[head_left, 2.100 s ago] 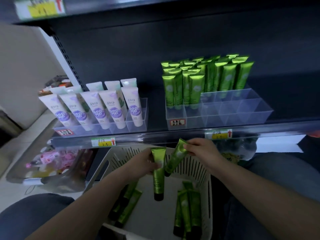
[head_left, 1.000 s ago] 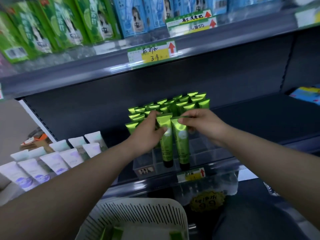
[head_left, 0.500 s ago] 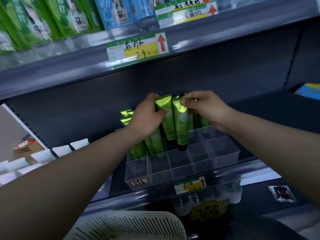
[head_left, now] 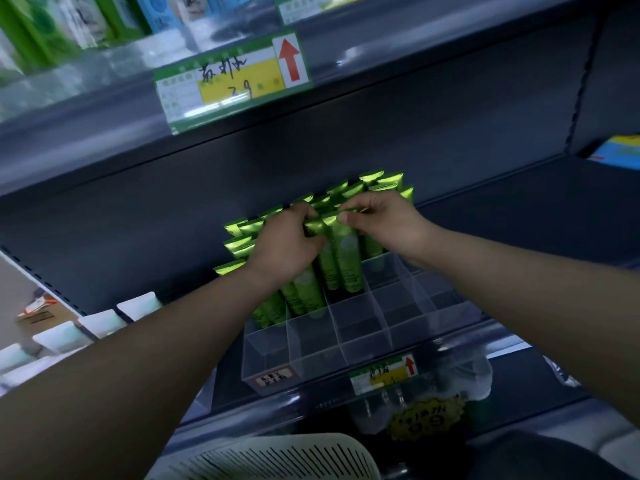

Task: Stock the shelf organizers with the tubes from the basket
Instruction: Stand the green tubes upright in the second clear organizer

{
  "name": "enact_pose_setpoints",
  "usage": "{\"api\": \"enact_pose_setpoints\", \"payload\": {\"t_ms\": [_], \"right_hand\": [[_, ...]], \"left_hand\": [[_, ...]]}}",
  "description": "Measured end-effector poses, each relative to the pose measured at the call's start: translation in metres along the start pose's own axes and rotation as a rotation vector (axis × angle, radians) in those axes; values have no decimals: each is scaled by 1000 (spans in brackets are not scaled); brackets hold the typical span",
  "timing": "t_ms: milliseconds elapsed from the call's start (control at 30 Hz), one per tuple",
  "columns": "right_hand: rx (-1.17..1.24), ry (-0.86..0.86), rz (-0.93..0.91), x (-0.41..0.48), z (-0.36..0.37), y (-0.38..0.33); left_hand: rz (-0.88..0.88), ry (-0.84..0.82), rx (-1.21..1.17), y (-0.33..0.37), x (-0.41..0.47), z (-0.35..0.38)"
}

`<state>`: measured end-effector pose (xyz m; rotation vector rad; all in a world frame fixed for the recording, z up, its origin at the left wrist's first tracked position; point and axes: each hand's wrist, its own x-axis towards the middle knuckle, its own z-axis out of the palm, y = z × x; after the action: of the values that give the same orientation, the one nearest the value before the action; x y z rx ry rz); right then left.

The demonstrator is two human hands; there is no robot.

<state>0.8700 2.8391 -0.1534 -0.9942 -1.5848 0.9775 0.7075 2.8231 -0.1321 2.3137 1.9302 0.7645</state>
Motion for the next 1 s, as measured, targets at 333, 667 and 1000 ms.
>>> {"api": "enact_pose_setpoints", "payload": {"t_ms": [333,667,1000], "right_hand": [[-89,-65,15,-2,11,18],[-189,8,-7,-5,20,18],[-520,40,-83,-24,19,8]], "left_hand": [[61,-76,139,-12,-4,11],[152,-50,257,-8,-13,10],[186,-95,348,-4,-34,-10]]}}
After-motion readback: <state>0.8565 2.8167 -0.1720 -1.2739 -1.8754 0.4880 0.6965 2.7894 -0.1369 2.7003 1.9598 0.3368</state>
